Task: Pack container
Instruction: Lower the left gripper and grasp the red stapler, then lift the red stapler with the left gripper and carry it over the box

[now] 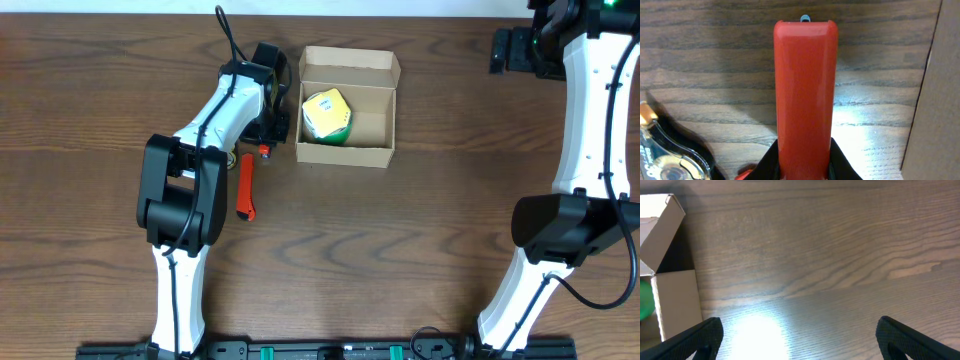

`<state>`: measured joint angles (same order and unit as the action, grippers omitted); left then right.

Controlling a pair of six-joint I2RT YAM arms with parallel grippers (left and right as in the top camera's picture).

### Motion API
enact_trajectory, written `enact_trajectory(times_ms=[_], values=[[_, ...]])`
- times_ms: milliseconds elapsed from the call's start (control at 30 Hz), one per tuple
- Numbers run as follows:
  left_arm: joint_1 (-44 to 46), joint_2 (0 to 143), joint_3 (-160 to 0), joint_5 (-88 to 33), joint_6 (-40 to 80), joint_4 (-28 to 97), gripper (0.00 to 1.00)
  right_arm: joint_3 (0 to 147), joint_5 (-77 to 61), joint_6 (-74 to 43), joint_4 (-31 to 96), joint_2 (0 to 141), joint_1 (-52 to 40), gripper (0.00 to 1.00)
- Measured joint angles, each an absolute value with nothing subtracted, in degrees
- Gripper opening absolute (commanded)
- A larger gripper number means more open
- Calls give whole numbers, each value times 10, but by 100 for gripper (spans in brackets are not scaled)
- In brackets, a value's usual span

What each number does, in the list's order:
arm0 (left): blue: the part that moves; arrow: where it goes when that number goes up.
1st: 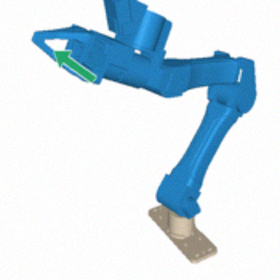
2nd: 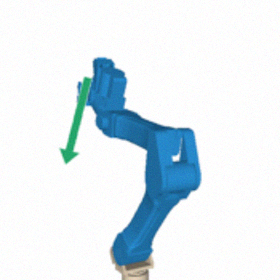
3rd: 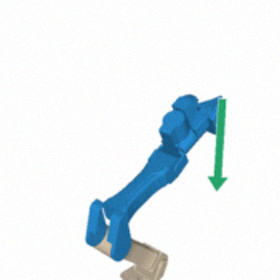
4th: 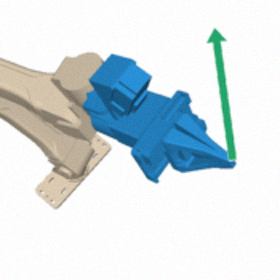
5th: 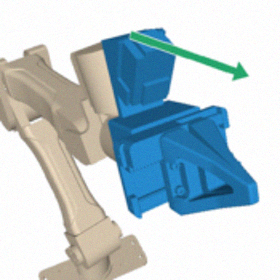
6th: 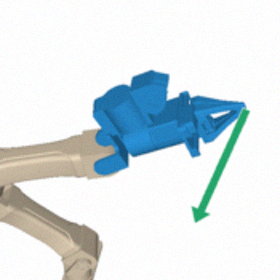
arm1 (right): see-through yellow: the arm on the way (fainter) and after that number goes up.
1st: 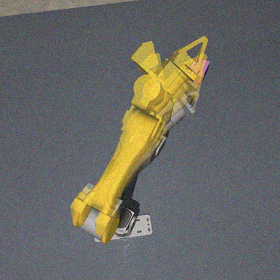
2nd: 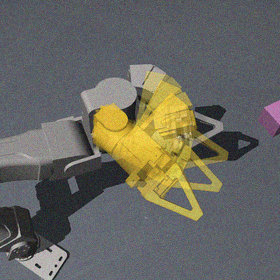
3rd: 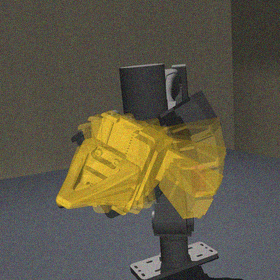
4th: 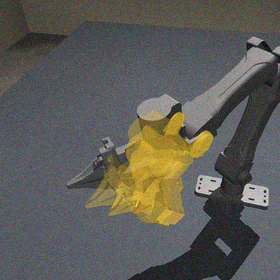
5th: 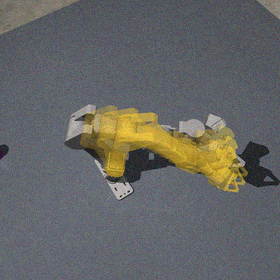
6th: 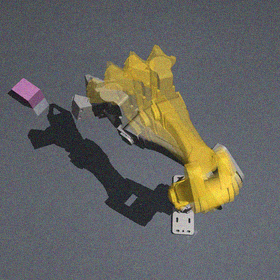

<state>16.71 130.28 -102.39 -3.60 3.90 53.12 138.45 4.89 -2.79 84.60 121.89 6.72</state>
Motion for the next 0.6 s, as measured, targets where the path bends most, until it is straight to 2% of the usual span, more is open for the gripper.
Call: enact_trajectory(times_ms=[267, 600], values=[[167, 1304, -1052, -33, 41, 614, 6, 1385, 49, -28, 846, 1219, 67, 99], [167, 1310, -1279, 10, 43, 800, 6, 1385, 49, -28, 846, 1219, 67, 99]])
